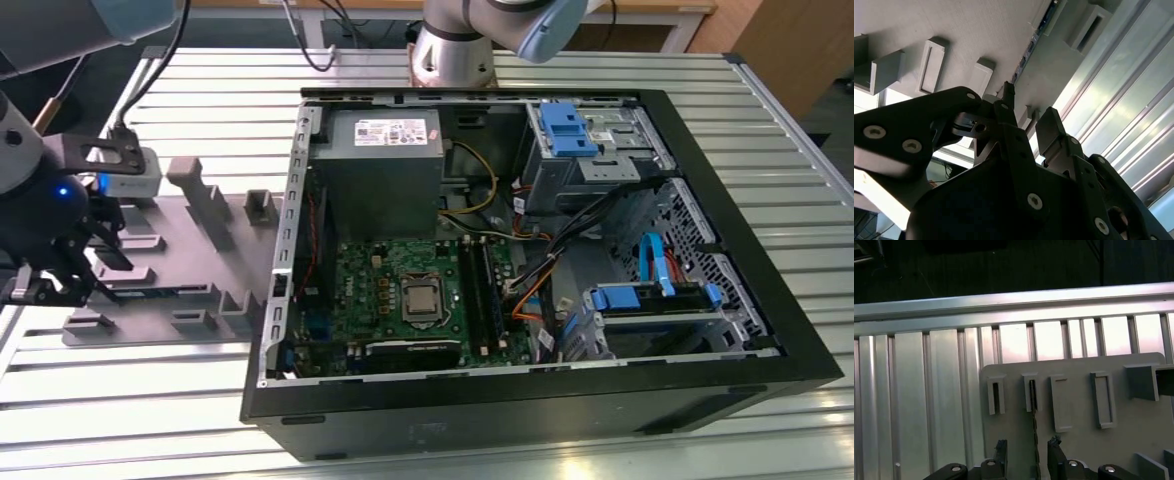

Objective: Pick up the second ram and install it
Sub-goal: 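Pick up the second ram and move it above second insertion slot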

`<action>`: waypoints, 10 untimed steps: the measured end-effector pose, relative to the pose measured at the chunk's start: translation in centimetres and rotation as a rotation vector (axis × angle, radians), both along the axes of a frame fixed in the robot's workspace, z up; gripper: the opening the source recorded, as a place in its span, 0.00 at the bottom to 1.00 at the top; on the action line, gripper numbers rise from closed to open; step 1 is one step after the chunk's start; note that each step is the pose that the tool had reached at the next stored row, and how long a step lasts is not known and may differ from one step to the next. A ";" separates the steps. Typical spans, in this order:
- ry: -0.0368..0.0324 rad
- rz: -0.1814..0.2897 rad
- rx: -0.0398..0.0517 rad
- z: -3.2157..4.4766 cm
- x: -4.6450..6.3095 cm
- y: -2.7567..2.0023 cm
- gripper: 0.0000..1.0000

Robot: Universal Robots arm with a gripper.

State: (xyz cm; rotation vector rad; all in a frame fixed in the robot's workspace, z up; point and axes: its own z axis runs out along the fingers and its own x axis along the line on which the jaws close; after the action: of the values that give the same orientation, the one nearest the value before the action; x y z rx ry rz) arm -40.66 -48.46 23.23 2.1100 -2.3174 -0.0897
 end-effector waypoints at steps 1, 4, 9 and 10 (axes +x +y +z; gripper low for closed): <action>-0.0010 0.003 0.0000 -0.18 0.0 0.01 0.45; -0.0031 0.011 0.0000 -0.70 0.0 0.06 0.45; -0.0053 0.029 0.0000 -1.40 0.0 0.19 0.45; -0.0056 0.032 0.0000 -1.47 0.0 0.21 0.45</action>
State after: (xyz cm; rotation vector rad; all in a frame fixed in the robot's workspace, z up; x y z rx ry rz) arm -40.67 -48.25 21.75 2.1498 -2.2852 -0.0838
